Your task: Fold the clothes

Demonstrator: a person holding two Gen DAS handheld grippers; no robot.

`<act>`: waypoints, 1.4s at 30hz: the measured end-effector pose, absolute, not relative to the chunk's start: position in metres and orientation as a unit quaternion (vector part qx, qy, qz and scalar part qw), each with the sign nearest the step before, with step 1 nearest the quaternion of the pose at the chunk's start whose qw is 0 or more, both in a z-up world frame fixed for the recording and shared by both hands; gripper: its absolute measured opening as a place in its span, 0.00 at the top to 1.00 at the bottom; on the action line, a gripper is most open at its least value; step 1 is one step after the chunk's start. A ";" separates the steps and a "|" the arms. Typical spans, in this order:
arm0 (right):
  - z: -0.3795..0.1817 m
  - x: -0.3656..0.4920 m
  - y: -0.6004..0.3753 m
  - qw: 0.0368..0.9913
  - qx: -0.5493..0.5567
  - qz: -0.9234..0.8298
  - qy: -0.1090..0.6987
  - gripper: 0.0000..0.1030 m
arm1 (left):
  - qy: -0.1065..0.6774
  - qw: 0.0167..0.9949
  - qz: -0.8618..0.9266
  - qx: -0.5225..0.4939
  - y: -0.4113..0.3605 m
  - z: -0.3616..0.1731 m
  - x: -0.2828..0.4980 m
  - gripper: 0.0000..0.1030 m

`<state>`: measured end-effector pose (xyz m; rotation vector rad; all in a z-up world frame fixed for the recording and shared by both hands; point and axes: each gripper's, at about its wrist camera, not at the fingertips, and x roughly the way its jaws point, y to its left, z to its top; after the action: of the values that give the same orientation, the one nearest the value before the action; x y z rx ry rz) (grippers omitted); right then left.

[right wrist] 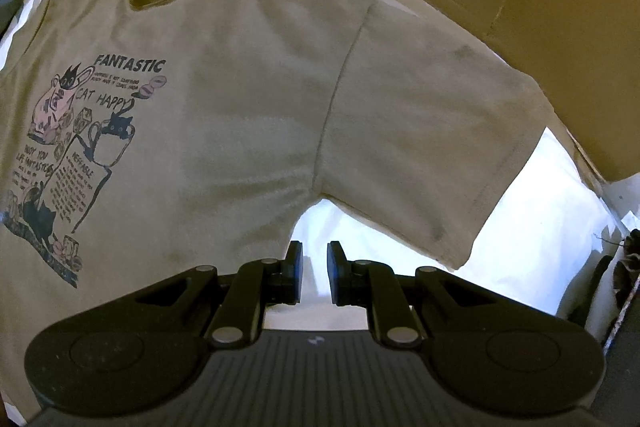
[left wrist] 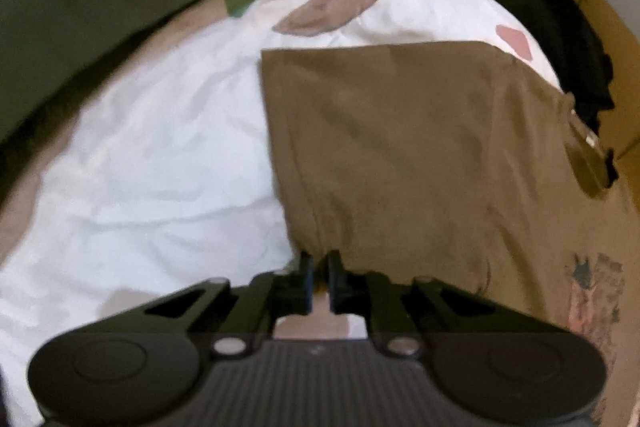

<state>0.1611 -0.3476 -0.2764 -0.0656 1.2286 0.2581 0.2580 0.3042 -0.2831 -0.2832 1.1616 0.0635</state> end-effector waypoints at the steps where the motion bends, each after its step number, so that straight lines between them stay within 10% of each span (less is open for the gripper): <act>1: -0.276 0.161 -0.348 0.809 -0.032 0.121 0.575 0.86 | 0.546 0.827 0.031 -0.129 0.305 -0.280 0.257 0.93; 6: -0.274 0.157 -0.347 0.809 -0.034 0.122 0.574 0.86 | 0.571 0.811 0.044 -0.121 0.304 -0.287 0.249 0.73; 28: -0.274 0.131 -0.370 0.810 0.010 0.130 0.572 0.84 | 0.532 0.839 -0.010 -0.112 0.279 -0.238 0.219 0.71; 32: -0.217 0.111 -0.368 0.824 0.011 0.158 0.544 0.60 | 0.521 0.845 -0.030 -0.113 0.269 -0.189 0.202 0.60; 42: -0.166 0.041 -0.372 0.837 -0.004 0.187 0.514 0.60 | 0.523 0.849 -0.053 -0.056 0.247 -0.133 0.143 0.57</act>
<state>0.0414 -0.3718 -0.1659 -0.0082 1.0888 0.3947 0.1429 0.2469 -0.1329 -0.1187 1.1027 -0.1125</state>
